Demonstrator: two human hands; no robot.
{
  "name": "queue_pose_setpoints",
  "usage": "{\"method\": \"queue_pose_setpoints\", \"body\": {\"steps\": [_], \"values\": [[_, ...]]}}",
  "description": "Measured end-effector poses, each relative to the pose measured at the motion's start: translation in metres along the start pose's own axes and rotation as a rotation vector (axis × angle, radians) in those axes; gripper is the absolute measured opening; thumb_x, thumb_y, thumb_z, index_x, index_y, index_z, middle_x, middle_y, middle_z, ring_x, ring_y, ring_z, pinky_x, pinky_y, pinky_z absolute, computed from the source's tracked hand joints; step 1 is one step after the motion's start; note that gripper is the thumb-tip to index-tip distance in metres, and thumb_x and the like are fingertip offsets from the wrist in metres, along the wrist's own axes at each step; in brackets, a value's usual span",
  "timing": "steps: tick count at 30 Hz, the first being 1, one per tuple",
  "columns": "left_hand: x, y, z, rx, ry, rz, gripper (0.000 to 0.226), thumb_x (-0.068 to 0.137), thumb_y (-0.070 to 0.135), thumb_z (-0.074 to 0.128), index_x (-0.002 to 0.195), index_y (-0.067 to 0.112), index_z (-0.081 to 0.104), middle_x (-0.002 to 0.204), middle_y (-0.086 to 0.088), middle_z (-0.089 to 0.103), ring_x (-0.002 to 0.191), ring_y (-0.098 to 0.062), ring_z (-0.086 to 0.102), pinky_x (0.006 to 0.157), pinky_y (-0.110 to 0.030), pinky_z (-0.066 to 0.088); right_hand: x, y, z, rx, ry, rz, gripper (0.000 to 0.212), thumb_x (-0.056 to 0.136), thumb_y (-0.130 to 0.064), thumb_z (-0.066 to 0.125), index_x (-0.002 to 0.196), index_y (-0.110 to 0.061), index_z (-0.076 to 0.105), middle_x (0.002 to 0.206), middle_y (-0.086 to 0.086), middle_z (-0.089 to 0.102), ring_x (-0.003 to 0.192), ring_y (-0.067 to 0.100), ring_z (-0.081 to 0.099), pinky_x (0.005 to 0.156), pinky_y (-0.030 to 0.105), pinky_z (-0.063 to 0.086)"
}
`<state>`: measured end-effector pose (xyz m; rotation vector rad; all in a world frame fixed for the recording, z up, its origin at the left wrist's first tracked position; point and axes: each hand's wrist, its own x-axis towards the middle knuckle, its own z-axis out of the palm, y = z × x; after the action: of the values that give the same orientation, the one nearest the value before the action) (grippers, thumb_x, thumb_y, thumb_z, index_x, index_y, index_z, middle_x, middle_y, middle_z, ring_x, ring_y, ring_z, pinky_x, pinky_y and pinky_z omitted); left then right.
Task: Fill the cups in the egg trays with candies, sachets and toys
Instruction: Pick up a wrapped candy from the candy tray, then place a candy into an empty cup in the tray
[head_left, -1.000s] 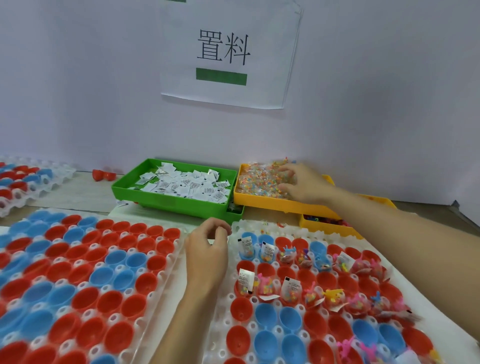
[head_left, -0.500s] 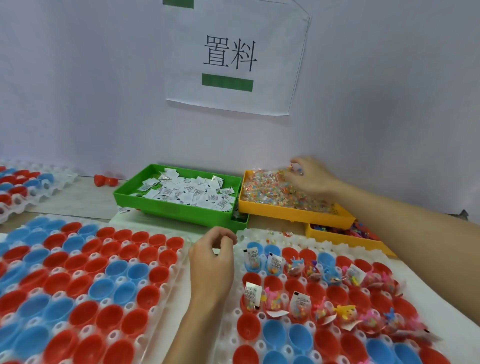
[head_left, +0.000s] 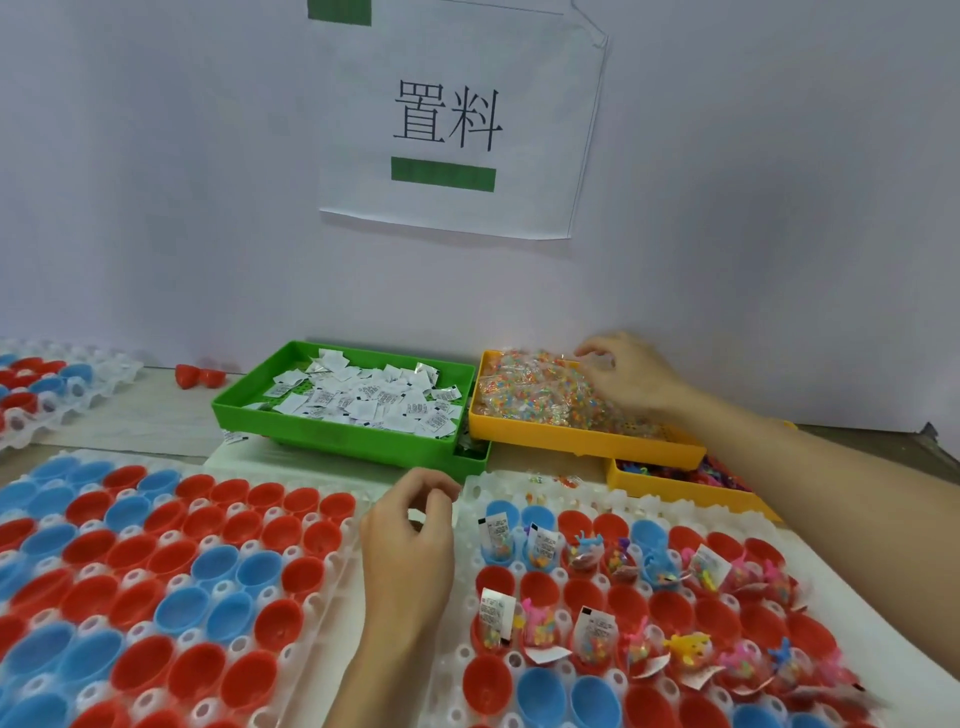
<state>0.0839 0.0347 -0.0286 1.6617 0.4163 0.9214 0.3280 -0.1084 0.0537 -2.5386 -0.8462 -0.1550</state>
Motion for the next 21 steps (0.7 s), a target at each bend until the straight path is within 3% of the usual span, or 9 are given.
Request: {"method": "queue_pose_setpoints", "body": {"steps": [3, 6, 8, 12, 15, 18, 21], "values": [[0.003, 0.013, -0.002, 0.127, 0.001, 0.134, 0.020, 0.078, 0.016, 0.049, 0.075, 0.024, 0.067, 0.076, 0.013, 0.066, 0.075, -0.007, 0.058, 0.063, -0.016, 0.040, -0.007, -0.004, 0.009, 0.035, -0.110, -0.015, 0.034, 0.101, -0.026, 0.053, 0.132, -0.016, 0.064, 0.134, 0.006, 0.062, 0.120, 0.024, 0.056, 0.100, 0.035, 0.045], [0.024, 0.036, 0.012, 0.289, -0.059, 0.280, 0.015, 0.083, 0.014, 0.054, 0.085, 0.021, 0.068, 0.089, 0.011, 0.063, 0.089, -0.012, 0.057, 0.077, -0.023, 0.043, -0.013, 0.000, 0.004, 0.052, -0.094, -0.062, 0.025, 0.100, -0.027, 0.056, 0.121, -0.025, 0.070, 0.117, 0.002, 0.068, 0.098, 0.016, 0.061, 0.084, 0.031, 0.050], [0.054, 0.052, 0.034, 0.426, -0.165, 0.282, 0.014, 0.088, 0.017, 0.059, 0.099, 0.022, 0.067, 0.102, 0.004, 0.061, 0.099, -0.018, 0.054, 0.086, -0.029, 0.043, -0.016, 0.005, -0.005, 0.096, -0.076, -0.094, 0.021, 0.097, -0.031, 0.061, 0.115, -0.027, 0.071, 0.111, -0.002, 0.068, 0.095, 0.013, 0.061, 0.085, 0.034, 0.055], [0.118, 0.069, 0.087, 0.840, -0.472, 0.206, 0.040, 0.093, 0.038, 0.058, 0.131, 0.027, 0.055, 0.130, -0.010, 0.053, 0.121, -0.032, 0.049, 0.102, -0.046, 0.043, -0.023, 0.014, -0.015, 0.151, 0.011, -0.093, 0.033, 0.095, -0.033, 0.064, 0.127, -0.023, 0.064, 0.127, -0.002, 0.061, 0.113, 0.016, 0.058, 0.085, 0.021, 0.048], [0.141, 0.057, 0.110, 1.138, -0.778, 0.180, 0.062, 0.093, 0.059, 0.053, 0.146, 0.031, 0.041, 0.150, -0.008, 0.044, 0.138, -0.031, 0.037, 0.114, -0.045, 0.030, -0.028, 0.017, -0.015, 0.063, -0.069, -0.022, 0.055, 0.095, -0.043, 0.062, 0.143, -0.019, 0.049, 0.147, 0.004, 0.049, 0.136, 0.022, 0.044, 0.109, 0.035, 0.037], [0.147, 0.047, 0.125, 1.157, -0.879, 0.136, 0.068, 0.086, 0.065, 0.059, 0.145, 0.034, 0.042, 0.153, -0.004, 0.041, 0.140, -0.029, 0.035, 0.114, -0.044, 0.032, -0.030, 0.015, -0.009, 0.053, -0.277, 0.006, 0.065, 0.092, -0.050, 0.064, 0.148, -0.024, 0.044, 0.152, 0.000, 0.046, 0.138, 0.022, 0.044, 0.112, 0.036, 0.039], [0.146, 0.046, 0.131, 0.988, -0.826, 0.118, 0.055, 0.080, 0.051, 0.075, 0.127, 0.029, 0.058, 0.133, -0.005, 0.056, 0.112, -0.025, 0.054, 0.092, -0.030, 0.048, -0.028, 0.013, -0.004, 0.074, -0.216, 0.034, 0.052, 0.089, -0.035, 0.072, 0.137, -0.023, 0.056, 0.133, 0.000, 0.062, 0.122, 0.022, 0.056, 0.096, 0.031, 0.047]]}}
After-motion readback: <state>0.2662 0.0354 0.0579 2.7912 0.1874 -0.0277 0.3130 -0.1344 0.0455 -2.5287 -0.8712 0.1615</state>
